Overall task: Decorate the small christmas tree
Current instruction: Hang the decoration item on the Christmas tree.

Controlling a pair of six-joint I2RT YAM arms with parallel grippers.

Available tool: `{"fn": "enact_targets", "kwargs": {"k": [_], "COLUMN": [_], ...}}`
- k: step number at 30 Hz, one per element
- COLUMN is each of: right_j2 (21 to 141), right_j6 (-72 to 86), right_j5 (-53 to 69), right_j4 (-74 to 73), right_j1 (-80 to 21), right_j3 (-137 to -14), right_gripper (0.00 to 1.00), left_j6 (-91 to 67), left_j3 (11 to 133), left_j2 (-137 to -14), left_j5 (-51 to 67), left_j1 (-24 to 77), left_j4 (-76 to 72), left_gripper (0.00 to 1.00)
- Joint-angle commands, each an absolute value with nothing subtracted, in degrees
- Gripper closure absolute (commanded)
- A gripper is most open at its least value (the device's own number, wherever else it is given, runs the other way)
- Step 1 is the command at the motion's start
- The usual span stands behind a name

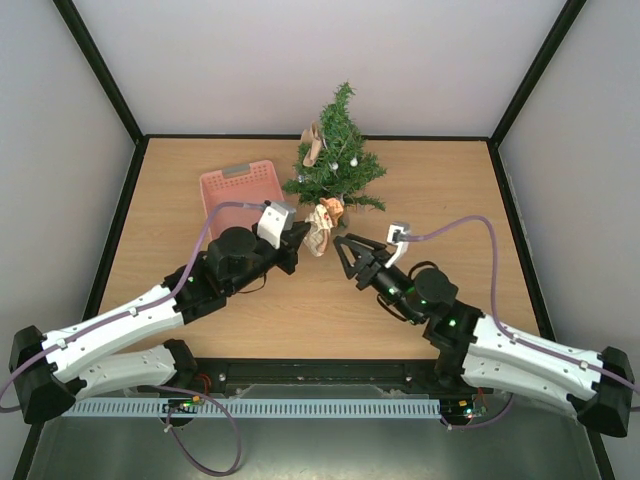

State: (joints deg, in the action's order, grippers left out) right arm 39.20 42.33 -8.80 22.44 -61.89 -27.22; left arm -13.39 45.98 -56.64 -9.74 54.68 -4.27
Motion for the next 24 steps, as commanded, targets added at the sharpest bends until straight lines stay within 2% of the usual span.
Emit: {"fn": "enact_targets", "kwargs": {"k": [1,12,19,24], "right_j2": [44.5,49.4,51.6,52.7], "right_j6": [44.6,43.0,40.6,38.8], "right_j5": [-4.2,-10.6,-11.6,-11.9], "right_j4": [31.0,31.8,30.4,30.6], "right_j1": [-62.1,-62.1,-62.1,-62.1], "right_j3": [-31.6,-35.6,-37.6,-38.5], "right_gripper": [0.51,0.52,0.64,0.68], "left_j6": [-15.1,-16.9,-17.5,-17.9], "left_j3": [47.4,45.5,44.2,43.1], "left_j2": [-56.0,-55.3,-55.1,-54.3], "left_j5": [-11.6,-9.8,-9.1,-8.6], "left_j1": [54.5,54.5,54.6,54.7], "left_j4": [-6.9,-8.7,-9.5,-10.5], "left_gripper": [0.98,0.98,0.98,0.98]}}
